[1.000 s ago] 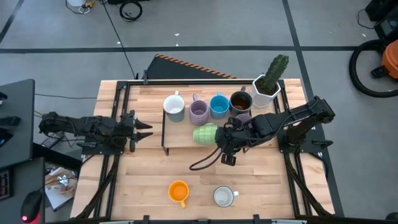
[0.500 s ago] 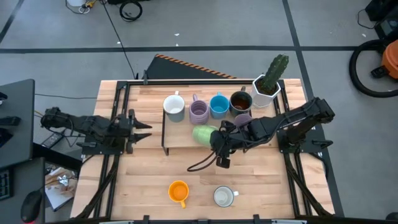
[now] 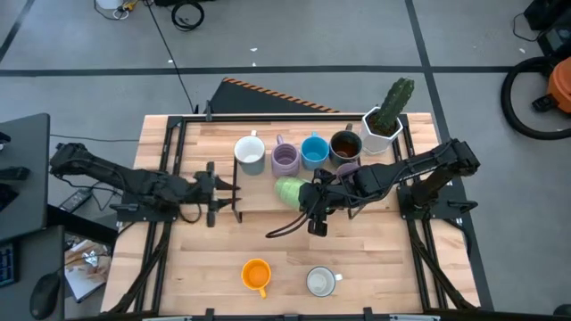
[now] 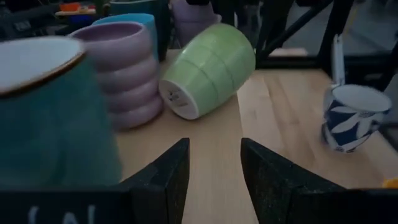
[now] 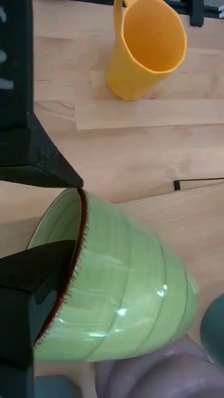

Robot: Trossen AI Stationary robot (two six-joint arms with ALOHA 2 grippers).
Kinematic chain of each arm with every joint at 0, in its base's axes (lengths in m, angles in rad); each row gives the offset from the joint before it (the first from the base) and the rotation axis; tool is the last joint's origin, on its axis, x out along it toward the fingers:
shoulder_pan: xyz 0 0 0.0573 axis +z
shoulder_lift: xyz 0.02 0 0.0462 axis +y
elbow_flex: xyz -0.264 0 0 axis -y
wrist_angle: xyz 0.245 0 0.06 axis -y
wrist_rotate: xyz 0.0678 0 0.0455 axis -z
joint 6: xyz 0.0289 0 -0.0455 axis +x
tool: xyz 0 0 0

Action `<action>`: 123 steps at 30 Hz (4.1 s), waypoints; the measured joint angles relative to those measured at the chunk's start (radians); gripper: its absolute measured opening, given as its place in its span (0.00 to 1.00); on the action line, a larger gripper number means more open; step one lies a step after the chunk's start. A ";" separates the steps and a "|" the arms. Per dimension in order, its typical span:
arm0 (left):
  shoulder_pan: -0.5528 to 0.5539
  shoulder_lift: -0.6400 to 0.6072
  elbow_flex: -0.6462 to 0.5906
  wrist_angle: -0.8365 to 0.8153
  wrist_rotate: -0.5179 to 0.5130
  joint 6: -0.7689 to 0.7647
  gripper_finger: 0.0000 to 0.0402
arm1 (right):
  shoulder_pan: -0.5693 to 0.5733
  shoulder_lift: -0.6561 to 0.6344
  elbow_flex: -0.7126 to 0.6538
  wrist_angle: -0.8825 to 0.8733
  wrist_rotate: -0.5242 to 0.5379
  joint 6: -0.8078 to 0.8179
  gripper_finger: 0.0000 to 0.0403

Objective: Place coffee mugs
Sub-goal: Adjust the green mug on the shelf

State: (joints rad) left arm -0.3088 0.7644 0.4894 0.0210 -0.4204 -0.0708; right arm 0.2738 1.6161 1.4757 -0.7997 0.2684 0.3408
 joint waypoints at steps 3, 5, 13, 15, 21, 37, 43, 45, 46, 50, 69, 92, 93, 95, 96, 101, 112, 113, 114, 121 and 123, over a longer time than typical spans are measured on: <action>0.000 0.111 0.069 -0.001 -0.012 0.051 0.37 | 0.001 0.000 0.000 0.009 0.000 -0.027 0.38; 0.000 0.174 0.108 0.001 -0.014 0.088 0.37 | 0.004 0.000 0.000 0.014 0.000 -0.049 0.38; 0.000 0.361 0.205 0.015 -0.120 0.234 0.37 | 0.025 0.000 0.000 0.062 0.001 -0.170 0.38; 0.004 0.394 0.220 0.018 -0.128 0.260 0.37 | 0.025 0.000 0.000 0.063 0.007 -0.194 0.38; 0.006 0.459 0.253 0.032 -0.130 0.274 0.37 | 0.030 0.000 -0.001 0.052 0.059 -0.271 0.38; 0.032 0.509 0.253 0.114 -0.126 0.277 0.37 | 0.051 0.002 -0.058 0.086 0.109 -0.324 0.38; 0.032 0.513 0.253 0.168 -0.098 0.293 0.37 | 0.051 0.002 -0.081 0.085 0.109 -0.296 0.38; 0.032 0.513 0.253 0.176 -0.097 0.297 0.37 | 0.055 0.001 -0.081 0.088 0.108 -0.288 0.38; 0.032 0.513 0.253 0.178 -0.098 0.297 0.37 | 0.059 0.001 -0.081 0.081 0.108 -0.284 0.38; 0.032 0.513 0.253 0.194 -0.098 0.300 0.37 | 0.088 0.002 -0.056 0.031 0.132 -0.261 0.38; 0.030 0.513 0.252 0.198 -0.099 0.241 0.37 | 0.224 0.001 -0.034 0.054 0.575 -0.682 0.37; -0.060 0.497 0.252 0.125 -0.193 0.240 0.37 | 0.097 0.096 -0.056 0.228 0.594 -0.877 0.21; -0.062 0.497 0.252 0.123 -0.194 0.240 0.37 | 0.097 0.096 -0.056 0.233 0.592 -0.880 0.19; -0.065 0.497 0.252 0.121 -0.194 0.240 0.37 | 0.098 0.096 -0.056 0.240 0.592 -0.885 0.16; -0.066 0.497 0.252 0.121 -0.193 0.240 0.37 | 0.100 0.096 -0.056 0.240 0.592 -0.887 0.15; -0.070 0.485 0.252 0.117 -0.208 0.240 0.37 | 0.113 0.095 -0.055 0.245 0.591 -0.887 0.13; -0.102 0.439 0.252 0.107 -0.219 0.240 0.37 | 0.126 0.098 0.065 0.093 0.453 -0.783 0.12; -0.108 0.434 0.252 0.100 -0.219 0.239 0.37 | 0.119 0.098 0.090 0.057 0.423 -0.757 0.12; -0.113 0.431 0.252 0.096 -0.219 0.239 0.37 | 0.114 0.099 0.115 0.023 0.392 -0.732 0.12; -0.123 0.430 0.252 0.081 -0.219 0.238 0.37 | 0.060 0.100 0.236 -0.156 0.247 -0.581 0.09; -0.123 0.430 0.252 0.070 -0.219 0.233 0.37 | 0.040 0.101 0.263 -0.204 0.211 -0.526 0.07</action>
State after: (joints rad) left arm -0.4316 1.1942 0.7414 0.0910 -0.6394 0.1626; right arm 0.3134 1.7173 1.7389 -1.0036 0.4795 -0.1855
